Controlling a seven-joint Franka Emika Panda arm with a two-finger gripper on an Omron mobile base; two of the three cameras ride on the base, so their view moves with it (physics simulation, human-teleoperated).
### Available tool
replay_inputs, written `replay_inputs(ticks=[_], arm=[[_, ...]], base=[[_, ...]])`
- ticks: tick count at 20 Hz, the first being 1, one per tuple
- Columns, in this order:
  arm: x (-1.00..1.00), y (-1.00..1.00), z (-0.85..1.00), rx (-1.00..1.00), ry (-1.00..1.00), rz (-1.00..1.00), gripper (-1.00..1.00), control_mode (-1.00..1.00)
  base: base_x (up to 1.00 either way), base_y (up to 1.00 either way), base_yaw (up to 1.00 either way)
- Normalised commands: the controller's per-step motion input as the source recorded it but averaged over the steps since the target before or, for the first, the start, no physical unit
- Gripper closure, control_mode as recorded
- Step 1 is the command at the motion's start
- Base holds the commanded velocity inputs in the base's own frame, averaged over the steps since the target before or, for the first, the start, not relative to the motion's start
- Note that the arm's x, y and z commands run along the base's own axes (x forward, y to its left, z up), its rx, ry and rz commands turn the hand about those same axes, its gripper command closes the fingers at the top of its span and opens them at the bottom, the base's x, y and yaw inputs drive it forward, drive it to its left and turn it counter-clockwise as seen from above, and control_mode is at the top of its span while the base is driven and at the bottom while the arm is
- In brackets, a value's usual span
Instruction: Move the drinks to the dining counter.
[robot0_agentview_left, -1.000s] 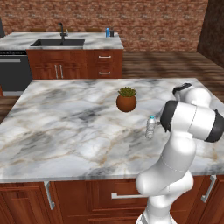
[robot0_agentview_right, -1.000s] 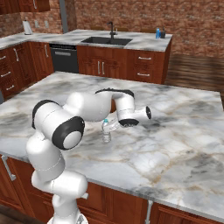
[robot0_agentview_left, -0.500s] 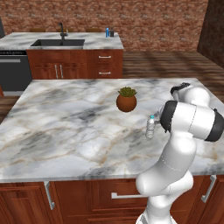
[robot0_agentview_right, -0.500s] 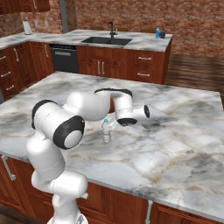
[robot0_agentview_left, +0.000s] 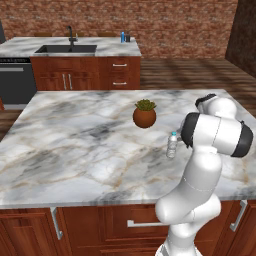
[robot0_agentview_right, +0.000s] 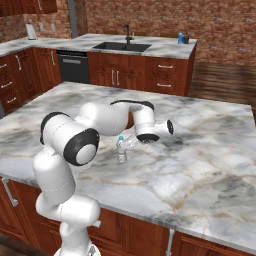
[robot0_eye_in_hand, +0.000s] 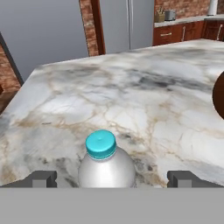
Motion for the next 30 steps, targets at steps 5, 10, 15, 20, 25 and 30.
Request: replay_inputs(ticks=[5, 10, 15, 20, 25, 30], arm=[[0.0, 0.13, -0.08, 0.0, 0.0, 0.0, -1.0, -1.0], [0.0, 0.13, -0.03, 0.0, 0.0, 0.0, -1.0, -1.0], [0.01, 0.0, -0.07, 0.0, 0.0, 0.0, -1.0, -1.0], [0.0, 0.0, -0.06, 0.0, 0.0, 0.0, -1.0, -1.0], [0.0, 0.04, 0.0, 0.0, 0.0, 0.0, -1.0, -1.0], [0.0, 0.08, 0.0, 0.0, 0.0, 0.0, -1.0, -1.0]], base=[[0.0, 0.0, 0.0], [0.0, 0.0, 0.0], [0.0, 0.0, 0.0], [0.0, 0.0, 0.0], [0.0, 0.0, 0.0], [0.0, 0.0, 0.0]])
